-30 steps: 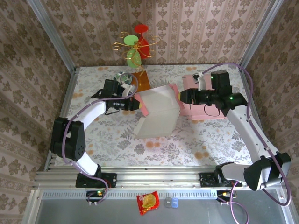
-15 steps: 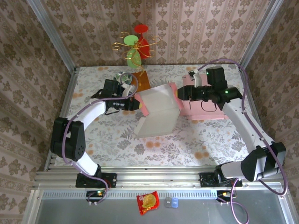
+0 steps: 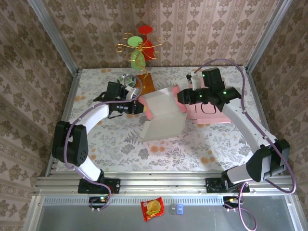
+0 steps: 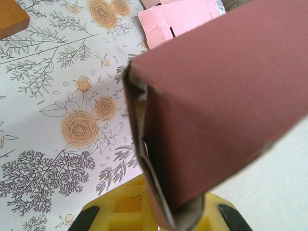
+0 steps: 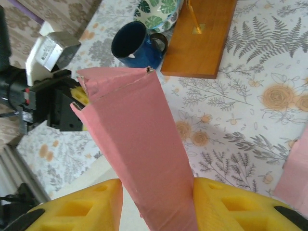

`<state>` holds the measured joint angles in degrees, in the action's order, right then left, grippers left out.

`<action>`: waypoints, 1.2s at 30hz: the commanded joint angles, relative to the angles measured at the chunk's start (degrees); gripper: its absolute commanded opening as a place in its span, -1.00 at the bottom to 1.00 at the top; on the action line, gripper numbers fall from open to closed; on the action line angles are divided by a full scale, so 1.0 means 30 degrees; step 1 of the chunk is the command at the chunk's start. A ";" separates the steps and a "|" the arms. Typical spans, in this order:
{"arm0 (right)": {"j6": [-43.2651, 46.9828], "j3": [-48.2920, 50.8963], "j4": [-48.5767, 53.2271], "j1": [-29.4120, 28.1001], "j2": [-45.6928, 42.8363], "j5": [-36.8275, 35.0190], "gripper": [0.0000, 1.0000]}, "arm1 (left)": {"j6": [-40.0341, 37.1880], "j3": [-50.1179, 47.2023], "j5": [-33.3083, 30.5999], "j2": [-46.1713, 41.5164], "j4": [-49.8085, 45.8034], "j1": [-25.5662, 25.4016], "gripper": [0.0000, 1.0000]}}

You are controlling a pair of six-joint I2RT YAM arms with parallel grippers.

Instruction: Fold the paper box

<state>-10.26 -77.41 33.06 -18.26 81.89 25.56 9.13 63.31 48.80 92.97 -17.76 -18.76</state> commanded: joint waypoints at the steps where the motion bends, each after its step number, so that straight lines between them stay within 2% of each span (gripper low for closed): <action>1: 0.1042 -0.0991 0.0942 -0.0809 0.0369 -0.3491 -0.14 | -0.0361 0.0773 0.0619 0.0244 -0.0156 -0.0132 -1.00; 14: 0.1696 -0.2436 0.2291 -0.3446 0.1900 -1.0880 -0.47 | -0.0368 0.0947 0.0274 0.0277 -0.0389 -0.0307 -1.00; 18: 0.0902 -0.3062 0.2935 -0.4298 0.2653 -1.4461 -0.67 | -0.0183 0.1090 -0.0523 0.0414 -0.0603 -0.0725 -1.00; 25: -0.0514 -0.4671 0.5088 -0.5220 0.4455 -1.9045 -1.00 | 0.0325 0.1466 -0.1780 0.0621 -0.1076 -0.1576 -1.00; 32: -0.2867 -0.6620 0.8056 -0.5874 0.6063 -2.3857 -1.00 | 0.0561 0.2515 -0.2919 0.1016 -0.2276 -0.2128 -1.00; 36: -0.3271 -0.7158 0.8747 -0.6272 0.6369 -2.5155 -1.00 | 0.0880 0.2745 -0.2998 0.1139 -0.2221 -0.2344 -1.00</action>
<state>-16.82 -96.75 54.70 -36.42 100.14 -41.50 10.94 69.91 40.36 95.74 -22.81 -25.45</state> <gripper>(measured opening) 0.065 0.061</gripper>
